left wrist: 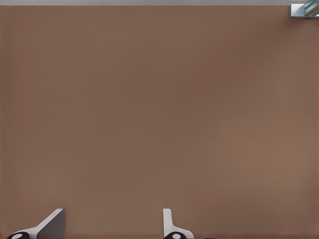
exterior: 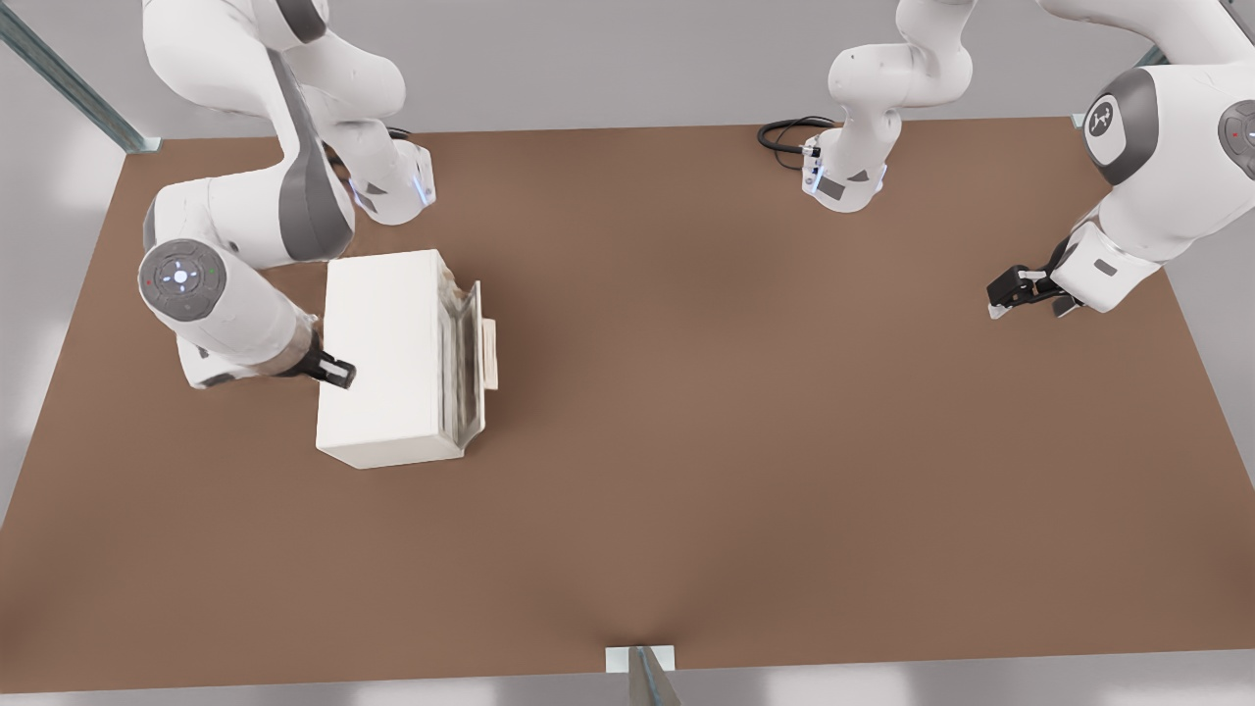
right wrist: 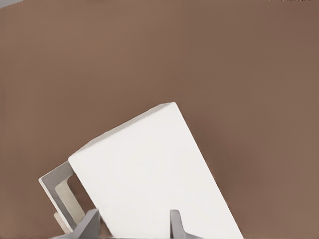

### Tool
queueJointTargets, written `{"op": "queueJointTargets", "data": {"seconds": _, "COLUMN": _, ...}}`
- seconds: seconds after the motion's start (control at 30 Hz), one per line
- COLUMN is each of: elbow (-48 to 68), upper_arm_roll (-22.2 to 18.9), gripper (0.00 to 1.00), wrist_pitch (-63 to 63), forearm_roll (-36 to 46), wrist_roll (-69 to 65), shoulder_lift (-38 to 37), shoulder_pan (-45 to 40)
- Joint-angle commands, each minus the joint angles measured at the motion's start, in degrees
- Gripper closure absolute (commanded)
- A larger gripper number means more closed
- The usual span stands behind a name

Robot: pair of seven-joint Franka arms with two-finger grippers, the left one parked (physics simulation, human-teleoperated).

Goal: Keep left arm still and open the oven door with right arm

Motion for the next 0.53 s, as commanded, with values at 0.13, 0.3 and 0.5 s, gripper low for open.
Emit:
{"op": "queueJointTargets", "data": {"seconds": 0.13, "elbow": 3.6, "upper_arm_roll": -2.5, "gripper": 0.0, "wrist_pitch": 2.3, "forearm_roll": 6.4, "wrist_roll": -38.1, "shoulder_lift": -0.3, "shoulder_pan": -0.6}}
{"op": "queueJointTargets", "data": {"seconds": 0.3, "elbow": 3.7, "upper_arm_roll": -2.3, "gripper": 0.0, "wrist_pitch": 2.1, "forearm_roll": 6.5, "wrist_roll": -37.5, "shoulder_lift": -0.6, "shoulder_pan": -2.0}}
{"op": "queueJointTargets", "data": {"seconds": 0.5, "elbow": 3.7, "upper_arm_roll": -2.4, "gripper": 0.0, "wrist_pitch": 2.1, "forearm_roll": 6.4, "wrist_roll": -37.6, "shoulder_lift": -0.5, "shoulder_pan": -2.0}}
